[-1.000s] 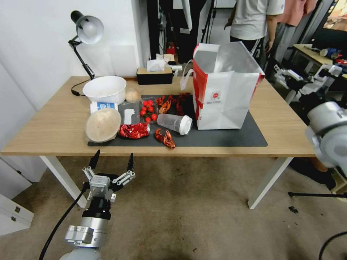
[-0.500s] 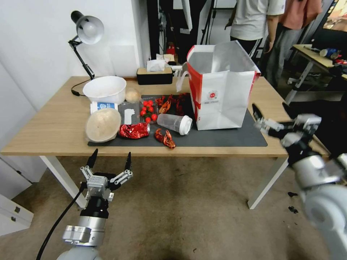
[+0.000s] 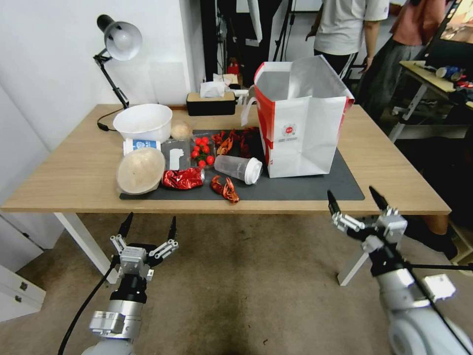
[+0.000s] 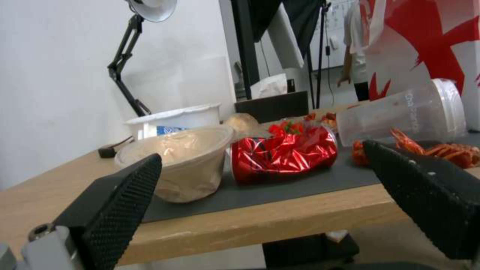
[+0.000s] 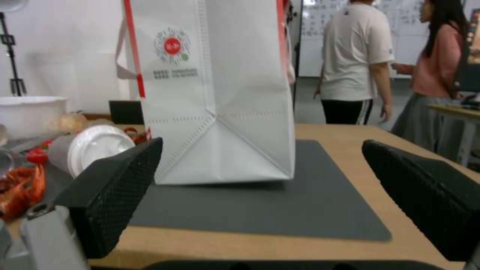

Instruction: Pick up the food delivery bag from the floor and place it on the table.

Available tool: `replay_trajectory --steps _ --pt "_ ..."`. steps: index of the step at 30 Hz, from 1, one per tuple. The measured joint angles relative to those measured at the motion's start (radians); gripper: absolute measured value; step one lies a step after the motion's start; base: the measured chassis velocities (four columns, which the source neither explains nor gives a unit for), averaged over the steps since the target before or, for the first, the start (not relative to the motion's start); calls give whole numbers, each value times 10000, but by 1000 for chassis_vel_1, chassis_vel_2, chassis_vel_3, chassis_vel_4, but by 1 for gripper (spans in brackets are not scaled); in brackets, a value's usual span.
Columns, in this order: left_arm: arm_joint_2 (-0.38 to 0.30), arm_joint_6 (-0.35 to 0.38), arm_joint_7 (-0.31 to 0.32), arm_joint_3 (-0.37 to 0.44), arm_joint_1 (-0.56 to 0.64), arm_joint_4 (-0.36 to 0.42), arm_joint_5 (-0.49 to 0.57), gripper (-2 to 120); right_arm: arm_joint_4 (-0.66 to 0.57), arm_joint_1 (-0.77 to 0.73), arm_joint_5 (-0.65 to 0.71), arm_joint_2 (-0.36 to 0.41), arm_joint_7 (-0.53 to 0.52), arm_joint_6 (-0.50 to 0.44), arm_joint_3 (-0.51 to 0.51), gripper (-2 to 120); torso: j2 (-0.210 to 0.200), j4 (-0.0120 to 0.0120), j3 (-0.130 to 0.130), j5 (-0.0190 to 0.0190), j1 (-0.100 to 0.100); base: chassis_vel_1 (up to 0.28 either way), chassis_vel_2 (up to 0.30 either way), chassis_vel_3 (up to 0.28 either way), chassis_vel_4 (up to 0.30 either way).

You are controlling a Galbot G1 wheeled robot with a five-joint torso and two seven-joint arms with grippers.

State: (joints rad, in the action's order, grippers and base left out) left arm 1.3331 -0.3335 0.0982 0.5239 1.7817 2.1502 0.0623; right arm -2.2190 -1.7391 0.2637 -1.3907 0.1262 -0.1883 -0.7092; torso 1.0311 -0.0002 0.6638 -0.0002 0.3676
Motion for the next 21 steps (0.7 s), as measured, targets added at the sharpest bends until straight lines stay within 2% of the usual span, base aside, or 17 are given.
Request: replay_trajectory --steps 5,21 --pt "2 -30 6 -24 -31 -51 -10 100 209 -61 -147 -277 52 -237 -54 100 -1 2 0 1 0 0 0 0 0" --pt "-2 -28 62 3 -13 -40 -134 100 280 105 -36 -189 59 -198 -69 100 -1 2 1 2 1 0 0 0 0"
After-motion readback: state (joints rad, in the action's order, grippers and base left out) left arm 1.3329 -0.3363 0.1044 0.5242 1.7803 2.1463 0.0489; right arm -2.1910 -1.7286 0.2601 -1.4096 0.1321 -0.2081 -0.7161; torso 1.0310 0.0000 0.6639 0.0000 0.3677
